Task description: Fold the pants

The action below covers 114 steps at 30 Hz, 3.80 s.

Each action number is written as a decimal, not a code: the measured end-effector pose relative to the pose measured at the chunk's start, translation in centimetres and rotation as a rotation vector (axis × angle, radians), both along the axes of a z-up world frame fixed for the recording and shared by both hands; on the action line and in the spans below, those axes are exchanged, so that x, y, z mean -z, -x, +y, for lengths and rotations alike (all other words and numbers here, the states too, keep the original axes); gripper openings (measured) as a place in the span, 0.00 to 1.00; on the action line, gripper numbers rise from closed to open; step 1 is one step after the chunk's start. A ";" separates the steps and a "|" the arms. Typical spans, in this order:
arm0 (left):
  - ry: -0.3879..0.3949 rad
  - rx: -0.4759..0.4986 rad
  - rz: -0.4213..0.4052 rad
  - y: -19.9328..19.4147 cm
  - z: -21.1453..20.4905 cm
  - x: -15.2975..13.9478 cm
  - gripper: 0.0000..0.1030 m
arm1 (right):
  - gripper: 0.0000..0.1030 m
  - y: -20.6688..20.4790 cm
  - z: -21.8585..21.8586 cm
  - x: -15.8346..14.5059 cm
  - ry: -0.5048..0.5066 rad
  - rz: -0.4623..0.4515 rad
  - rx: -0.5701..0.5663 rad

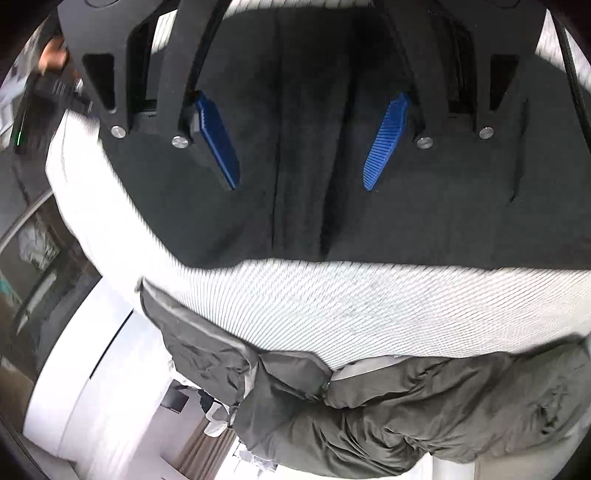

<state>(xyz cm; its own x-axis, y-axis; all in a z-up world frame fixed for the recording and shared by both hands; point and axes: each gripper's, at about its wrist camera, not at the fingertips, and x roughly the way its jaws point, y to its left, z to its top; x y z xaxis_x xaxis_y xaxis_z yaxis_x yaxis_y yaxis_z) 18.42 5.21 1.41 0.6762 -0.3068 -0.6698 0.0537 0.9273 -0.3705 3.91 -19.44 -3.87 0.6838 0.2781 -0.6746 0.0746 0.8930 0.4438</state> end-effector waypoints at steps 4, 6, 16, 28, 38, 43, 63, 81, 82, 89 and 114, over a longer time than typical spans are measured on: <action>0.010 -0.001 0.109 -4.8 -0.3 1.8 0.27 | 0.37 -0.1 0.1 0.2 -0.012 0.001 -0.001; -0.016 -0.085 0.130 -5.5 0.5 3.1 0.25 | 0.37 0.1 0.1 0.0 -0.011 0.000 -0.003; -0.089 -0.183 0.011 -0.2 1.9 1.1 0.50 | 0.37 1.2 -0.7 -0.1 -0.049 -0.005 0.006; -0.123 -0.127 0.030 8.1 1.7 4.8 0.58 | 0.03 2.5 0.0 1.4 -0.116 0.081 -0.043; 0.067 -0.187 0.011 12.7 6.5 5.5 0.58 | 0.53 2.1 -2.8 0.0 -0.271 -0.051 0.054; 0.115 -0.193 0.029 12.8 7.4 6.0 0.58 | 0.33 -1.3 -2.5 1.1 -0.311 -0.055 0.050; 0.232 -0.091 0.000 12.6 5.1 5.3 0.62 | 0.18 -0.1 -5.0 -0.1 -0.237 -0.035 0.070; 0.161 -0.059 0.090 7.2 1.9 6.9 0.17 | 0.44 3.3 -2.9 -0.1 -0.205 -0.046 0.020; 0.176 -0.063 0.097 7.0 1.9 7.2 0.17 | 0.44 3.6 -2.8 0.1 -0.217 -0.045 0.017; 0.177 -0.071 0.081 6.6 1.8 7.0 0.22 | 0.09 2.5 -0.5 0.7 -0.199 -0.021 -0.047; 0.178 -0.072 0.075 7.4 2.5 7.2 0.24 | 0.05 5.2 -0.3 1.3 -0.171 0.055 -0.120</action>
<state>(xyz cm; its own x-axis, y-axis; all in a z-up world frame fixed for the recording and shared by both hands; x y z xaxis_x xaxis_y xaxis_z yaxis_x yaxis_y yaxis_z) 11.00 7.69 -5.82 0.6513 -0.3772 -0.6584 -0.0446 0.8471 -0.5295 -1.31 -19.76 -5.20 0.6023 0.4691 -0.6459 0.0005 0.8089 0.5880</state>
